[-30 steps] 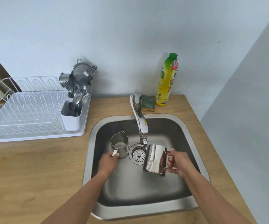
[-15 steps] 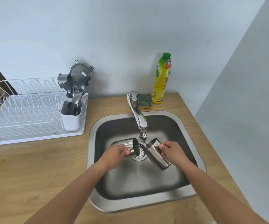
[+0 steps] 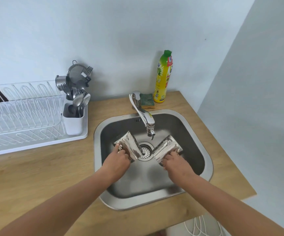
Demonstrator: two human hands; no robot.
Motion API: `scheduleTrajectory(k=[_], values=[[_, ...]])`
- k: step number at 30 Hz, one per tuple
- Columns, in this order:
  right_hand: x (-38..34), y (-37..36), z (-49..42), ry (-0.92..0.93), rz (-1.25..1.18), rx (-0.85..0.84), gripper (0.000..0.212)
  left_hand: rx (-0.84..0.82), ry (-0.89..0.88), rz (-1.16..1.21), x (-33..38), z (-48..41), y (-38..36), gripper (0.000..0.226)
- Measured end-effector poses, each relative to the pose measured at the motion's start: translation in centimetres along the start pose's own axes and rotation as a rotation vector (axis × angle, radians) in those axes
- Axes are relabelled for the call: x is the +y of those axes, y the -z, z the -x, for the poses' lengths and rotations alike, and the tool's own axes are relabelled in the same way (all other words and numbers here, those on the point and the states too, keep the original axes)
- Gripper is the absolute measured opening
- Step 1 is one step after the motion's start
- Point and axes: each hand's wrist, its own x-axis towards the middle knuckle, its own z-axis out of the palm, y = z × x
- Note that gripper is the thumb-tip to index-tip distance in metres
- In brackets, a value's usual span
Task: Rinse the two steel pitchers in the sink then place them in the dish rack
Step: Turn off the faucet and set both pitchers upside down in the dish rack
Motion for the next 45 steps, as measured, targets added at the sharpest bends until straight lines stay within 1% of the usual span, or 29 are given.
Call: scheduleTrajectory(k=[2,3,5,6,9,10,12,15,18,22,24,25,27,28,30,32,36,38,39,42,45], values=[[-0.6,-0.3,0.8,0.047,0.106,0.048,0.036,-0.001,-0.02,-0.027,0.1,0.3,-0.1,0.032],[-0.8,-0.3,1.1,0.061,0.16,0.065,0.036,-0.003,-0.029,-0.034,0.2,0.5,0.0,0.032],[-1.2,-0.5,1.5,0.069,0.201,-0.009,0.027,-0.003,-0.044,-0.05,0.4,0.8,0.4,0.032],[-1.4,-0.5,1.8,0.077,0.218,-0.034,0.027,0.003,-0.049,-0.059,0.5,0.9,0.7,0.032],[-1.6,-0.4,2.4,0.092,0.271,0.023,0.028,0.016,-0.063,-0.09,0.8,1.3,0.9,0.031],[-1.7,-0.3,2.4,0.1,0.279,-0.014,0.026,0.022,-0.067,-0.101,0.9,1.3,0.8,0.031],[-1.6,-0.5,2.6,0.125,0.302,0.001,0.029,0.023,-0.071,-0.12,1.2,1.5,0.8,0.03],[-1.6,-0.2,2.8,0.113,0.342,-0.006,0.034,0.024,-0.067,-0.129,1.7,1.7,1.2,0.029],[-1.4,0.3,3.5,0.112,0.252,0.003,0.034,0.02,-0.044,-0.12,2.2,2.1,1.9,0.03],[-0.6,0.0,4.2,0.043,0.051,0.12,0.019,-0.013,-0.011,-0.067,2.9,2.7,2.9,0.029],[-0.2,0.5,4.6,-0.044,-0.142,0.161,0.014,-0.012,0.055,0.059,3.1,3.0,3.3,0.027],[-0.1,1.2,4.7,-0.135,-0.31,0.158,0.016,0.003,0.111,0.173,3.1,3.1,3.5,0.026],[0.5,2.4,5.1,-0.323,-0.638,0.191,0.016,0.078,0.267,0.488,2.9,3.8,4.4,0.022],[0.9,3.0,5.4,-0.381,-0.761,0.228,0.014,0.117,0.35,0.646,2.8,4.3,5.0,0.021],[1.6,3.7,6.3,-0.434,-0.941,0.288,0.008,0.196,0.481,0.845,2.5,5.4,5.9,0.02],[2.0,4.3,7.6,-0.421,-1.146,0.305,0.007,0.288,0.592,1.022,2.2,6.6,6.6,0.02],[2.4,4.9,10.3,-0.337,-1.61,0.246,0.012,0.513,0.773,1.577,1.8,9.2,7.6,0.016],[2.1,4.9,11.2,-0.283,-1.754,0.192,0.015,0.589,0.796,1.827,1.8,11.0,7.8,0.016],[1.7,5.0,11.5,-0.263,-1.809,0.165,0.016,0.613,0.789,1.913,1.9,12.0,7.8,0.017],[-0.4,5.6,11.9,-0.2,-1.883,0.118,0.024,0.664,0.77,2.03,2.2,15.3,7.6,0.02],[-3.1,6.6,11.3,-0.149,-1.889,0.109,0.035,0.716,0.775,2.019,1.6,18.5,7.4,0.017]])
